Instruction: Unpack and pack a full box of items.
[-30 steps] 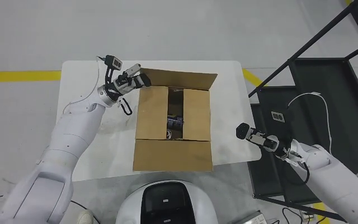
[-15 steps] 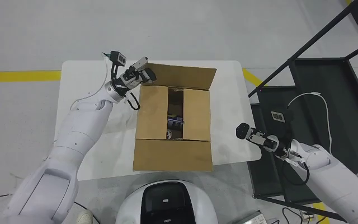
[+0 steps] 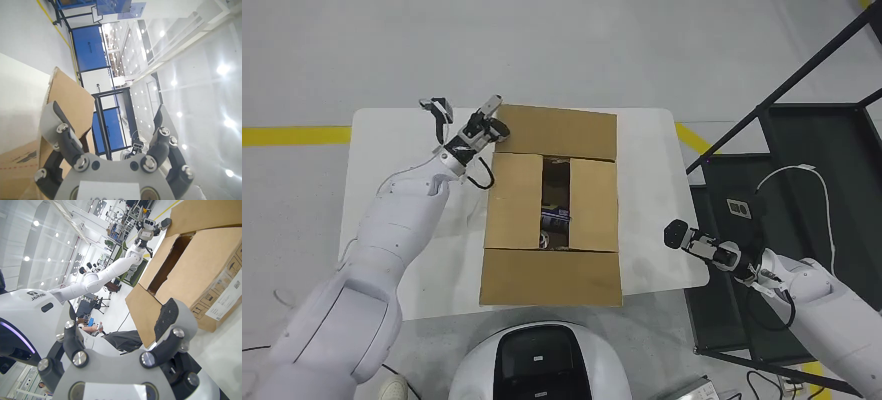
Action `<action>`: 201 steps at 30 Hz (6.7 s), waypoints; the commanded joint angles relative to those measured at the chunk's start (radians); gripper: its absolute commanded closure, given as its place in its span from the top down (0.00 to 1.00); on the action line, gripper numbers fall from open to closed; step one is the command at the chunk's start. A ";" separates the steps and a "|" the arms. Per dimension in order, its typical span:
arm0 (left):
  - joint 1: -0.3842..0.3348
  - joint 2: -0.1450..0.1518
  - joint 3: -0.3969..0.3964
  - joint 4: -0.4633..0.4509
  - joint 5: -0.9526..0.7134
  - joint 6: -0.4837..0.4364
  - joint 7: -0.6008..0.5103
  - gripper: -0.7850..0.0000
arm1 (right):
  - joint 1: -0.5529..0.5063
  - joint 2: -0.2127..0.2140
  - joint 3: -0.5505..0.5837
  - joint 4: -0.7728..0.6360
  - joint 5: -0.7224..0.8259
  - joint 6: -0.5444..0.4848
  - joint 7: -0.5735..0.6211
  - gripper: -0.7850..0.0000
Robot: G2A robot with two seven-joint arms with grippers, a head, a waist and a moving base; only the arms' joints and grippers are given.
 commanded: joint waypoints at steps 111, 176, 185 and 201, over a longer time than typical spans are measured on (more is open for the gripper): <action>0.349 0.370 -0.516 -0.729 -0.013 0.471 -0.872 1.00 | 0.824 -0.357 -0.743 0.168 -0.140 0.712 0.068 1.00; 0.362 0.386 -0.518 -0.833 0.035 0.442 -0.657 1.00 | 1.079 -0.745 -1.018 0.333 -0.320 0.486 -0.023 1.00; 0.425 0.423 -0.577 -0.852 0.197 0.501 -0.679 1.00 | 1.058 -0.724 -0.936 0.344 -0.350 0.494 0.054 1.00; 0.444 0.413 -0.412 -0.786 0.476 0.459 -0.590 1.00 | 0.619 -0.477 -0.369 -0.077 -0.511 0.700 0.155 1.00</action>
